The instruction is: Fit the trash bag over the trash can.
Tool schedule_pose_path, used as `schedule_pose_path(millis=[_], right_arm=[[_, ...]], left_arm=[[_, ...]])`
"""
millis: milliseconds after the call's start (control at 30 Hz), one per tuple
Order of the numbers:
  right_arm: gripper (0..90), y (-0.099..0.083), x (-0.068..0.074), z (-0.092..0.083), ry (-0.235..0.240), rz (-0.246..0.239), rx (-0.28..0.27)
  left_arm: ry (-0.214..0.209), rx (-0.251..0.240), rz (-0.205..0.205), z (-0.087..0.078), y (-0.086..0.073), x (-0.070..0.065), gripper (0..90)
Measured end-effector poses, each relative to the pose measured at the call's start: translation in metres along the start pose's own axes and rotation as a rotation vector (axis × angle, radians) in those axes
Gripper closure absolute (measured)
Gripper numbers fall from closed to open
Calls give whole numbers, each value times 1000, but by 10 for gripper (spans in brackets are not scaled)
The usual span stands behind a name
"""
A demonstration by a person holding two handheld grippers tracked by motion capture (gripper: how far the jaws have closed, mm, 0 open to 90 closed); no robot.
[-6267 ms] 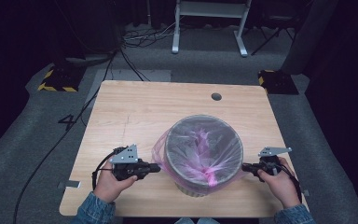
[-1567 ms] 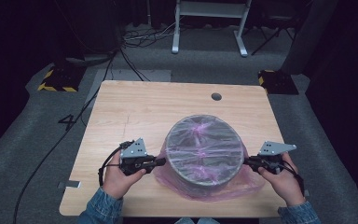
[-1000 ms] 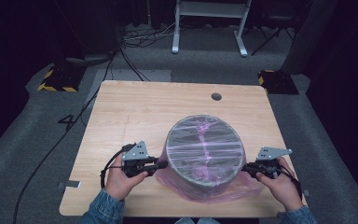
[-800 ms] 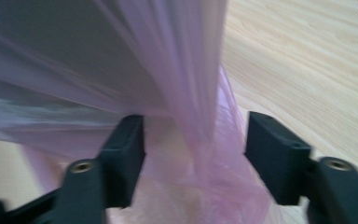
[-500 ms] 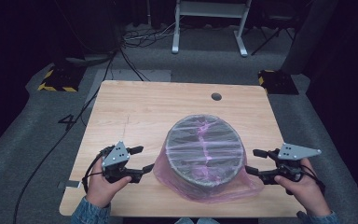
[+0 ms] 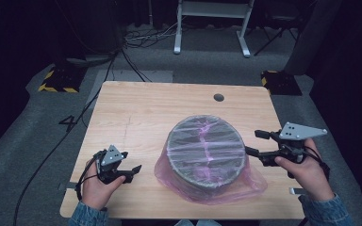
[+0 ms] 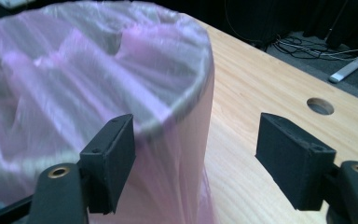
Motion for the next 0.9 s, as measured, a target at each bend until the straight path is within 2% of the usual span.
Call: schedule_pose_path(millis=[233, 400, 500, 733, 900], right_arm=[[282, 34, 3, -3, -6, -31, -19], [279, 55, 12, 4, 11, -57, -23], [269, 66, 18, 12, 28, -64, -22], [248, 88, 37, 33, 69, -106, -18], [234, 100, 56, 50, 107, -138, -16]], left_arm=[[2, 10, -52, 8, -13, 11, 270], [11, 9, -72, 12, -20, 17, 269], [22, 11, -74, 13, -23, 20, 266], [56, 59, -57, 19, -27, 25, 245], [52, 79, -59, 24, -29, 26, 242]])
Point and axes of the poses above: each handheld gripper's, and its own axes: z roughly forward along the jaws, y roughly out of its top, x roughly to its left, the point moved 2 cm from there along z, roughly forward along the jaws, and after that the axes turned 13 degrees about -y, right-handed, at the moved point
